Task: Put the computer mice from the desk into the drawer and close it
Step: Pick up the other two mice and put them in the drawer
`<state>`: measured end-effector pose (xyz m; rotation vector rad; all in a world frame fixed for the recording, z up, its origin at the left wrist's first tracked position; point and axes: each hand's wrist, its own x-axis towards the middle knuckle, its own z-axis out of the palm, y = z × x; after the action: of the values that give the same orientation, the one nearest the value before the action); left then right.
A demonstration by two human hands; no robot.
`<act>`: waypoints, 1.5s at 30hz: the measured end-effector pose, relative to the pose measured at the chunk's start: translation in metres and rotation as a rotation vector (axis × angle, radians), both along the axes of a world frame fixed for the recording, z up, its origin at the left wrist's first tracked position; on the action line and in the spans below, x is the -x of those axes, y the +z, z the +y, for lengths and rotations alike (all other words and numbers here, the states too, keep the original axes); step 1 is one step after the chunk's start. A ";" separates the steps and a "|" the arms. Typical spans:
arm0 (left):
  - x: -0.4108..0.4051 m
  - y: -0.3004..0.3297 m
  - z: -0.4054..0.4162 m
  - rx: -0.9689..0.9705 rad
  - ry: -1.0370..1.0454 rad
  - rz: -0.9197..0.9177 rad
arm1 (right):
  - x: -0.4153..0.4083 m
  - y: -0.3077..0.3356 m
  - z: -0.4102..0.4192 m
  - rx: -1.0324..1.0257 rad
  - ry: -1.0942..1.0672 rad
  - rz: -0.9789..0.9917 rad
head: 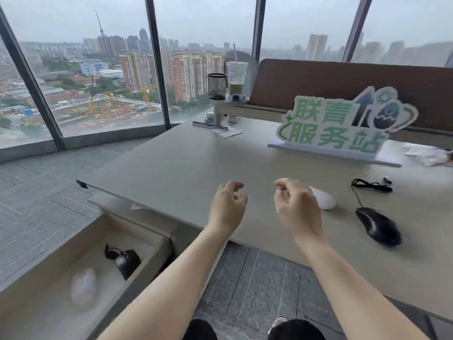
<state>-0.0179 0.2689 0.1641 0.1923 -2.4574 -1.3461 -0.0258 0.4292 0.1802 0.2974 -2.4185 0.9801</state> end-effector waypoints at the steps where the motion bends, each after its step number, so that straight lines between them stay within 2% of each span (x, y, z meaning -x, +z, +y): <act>1: 0.006 0.001 0.025 0.024 -0.065 -0.039 | 0.004 -0.003 0.030 -0.027 -0.080 0.004; 4: 0.024 0.000 0.091 0.103 -0.196 -0.137 | 0.013 -0.017 0.109 -0.121 -0.309 -0.053; 6: 0.036 -0.002 0.127 0.163 -0.222 -0.177 | 0.017 -0.026 0.147 -0.187 -0.410 -0.157; 9: 0.053 -0.005 0.168 0.258 -0.176 -0.235 | 0.022 -0.038 0.182 -0.268 -0.452 -0.378; 11: 0.064 -0.005 0.189 0.371 -0.134 -0.271 | 0.024 -0.044 0.192 -0.261 -0.434 -0.454; 17: 0.093 -0.009 0.219 0.553 -0.081 -0.328 | 0.024 -0.041 0.196 -0.310 -0.400 -0.371; 23: 0.094 -0.013 0.202 0.535 -0.042 -0.238 | 0.025 -0.044 0.199 -0.231 -0.393 -0.337; 26: 0.088 -0.016 0.179 0.503 -0.019 -0.191 | 0.021 -0.040 0.187 -0.123 -0.354 -0.248; 29: 0.069 -0.006 0.144 0.361 0.014 -0.130 | 0.012 -0.020 0.161 -0.028 -0.249 -0.133; 33: 0.026 0.019 0.070 0.226 0.138 0.086 | -0.007 0.017 0.100 0.071 -0.066 0.049; 35: -0.002 0.030 0.022 0.190 0.220 0.134 | -0.021 0.032 0.058 0.158 0.041 0.096; 40: -0.084 0.032 -0.113 0.184 0.496 0.059 | -0.066 0.035 -0.064 0.304 0.342 0.104; 45: -0.170 0.000 -0.213 0.241 0.711 -0.128 | -0.108 0.009 -0.169 0.362 0.586 -0.088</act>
<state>0.1519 0.0560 0.1645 1.0013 -2.2717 -0.7416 0.0819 0.2600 0.1895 0.8722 -2.2038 1.6844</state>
